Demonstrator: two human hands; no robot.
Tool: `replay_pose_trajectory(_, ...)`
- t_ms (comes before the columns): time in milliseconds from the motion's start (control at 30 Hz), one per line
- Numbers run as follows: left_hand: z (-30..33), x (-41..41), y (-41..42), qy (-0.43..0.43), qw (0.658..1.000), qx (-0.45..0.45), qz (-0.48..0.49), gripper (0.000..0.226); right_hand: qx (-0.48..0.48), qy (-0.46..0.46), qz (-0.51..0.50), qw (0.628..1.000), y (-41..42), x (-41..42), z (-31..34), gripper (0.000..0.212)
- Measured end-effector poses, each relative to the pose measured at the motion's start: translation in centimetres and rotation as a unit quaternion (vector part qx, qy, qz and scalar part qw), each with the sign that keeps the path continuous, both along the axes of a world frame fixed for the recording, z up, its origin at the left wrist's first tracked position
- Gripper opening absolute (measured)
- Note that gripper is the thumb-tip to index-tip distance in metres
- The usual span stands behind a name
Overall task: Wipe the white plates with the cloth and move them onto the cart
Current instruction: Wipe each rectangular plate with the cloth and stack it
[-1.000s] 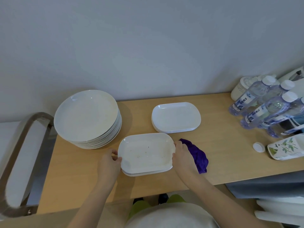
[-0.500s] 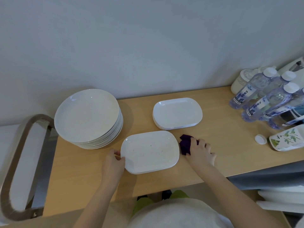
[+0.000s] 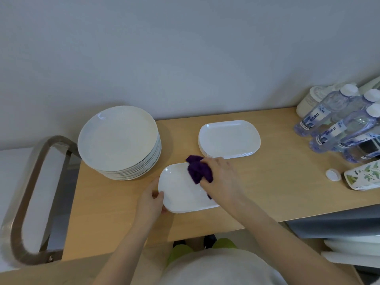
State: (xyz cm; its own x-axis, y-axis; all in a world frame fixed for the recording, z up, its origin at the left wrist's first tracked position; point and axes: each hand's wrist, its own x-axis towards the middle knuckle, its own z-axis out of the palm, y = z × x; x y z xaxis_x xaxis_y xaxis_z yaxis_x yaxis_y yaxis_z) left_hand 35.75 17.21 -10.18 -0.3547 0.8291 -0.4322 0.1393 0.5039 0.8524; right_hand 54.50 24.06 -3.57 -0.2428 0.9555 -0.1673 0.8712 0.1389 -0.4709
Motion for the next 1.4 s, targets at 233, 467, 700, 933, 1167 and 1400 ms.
replay_pose_trajectory(233,-0.2,0.1,0.4,-0.014,1.0,0.014,-0.017,0.05,0.068,-0.091,0.169,0.979,-2.2,-5.7,-4.2,0.044)
replay_pose_trajectory(467,0.4,0.4,0.1,0.003,0.998,0.049,-0.039,0.059,0.115,-0.116,0.184,0.969,-3.2,-1.2,-4.4,0.052)
replay_pose_trajectory(700,0.4,0.2,0.3,-0.062,0.998,0.017,-0.01,0.054,0.079,-0.132,0.028,0.988,-0.8,0.4,-5.5,0.052)
replay_pose_trajectory(933,0.4,-0.3,0.9,-0.082,0.996,-0.033,0.003,0.056,0.059,-0.109,0.004,0.992,1.1,-2.9,-5.6,0.046)
replay_pose_trajectory(1167,0.1,-0.4,1.1,-0.077,0.996,-0.042,0.011,0.054,0.065,-0.087,0.107,0.988,-0.8,-8.0,-5.7,0.044)
replay_pose_trajectory(1400,0.2,0.2,0.7,-0.028,1.0,-0.006,0.003,0.051,0.07,-0.122,0.138,0.98,-2.2,-7.6,-5.9,0.049)
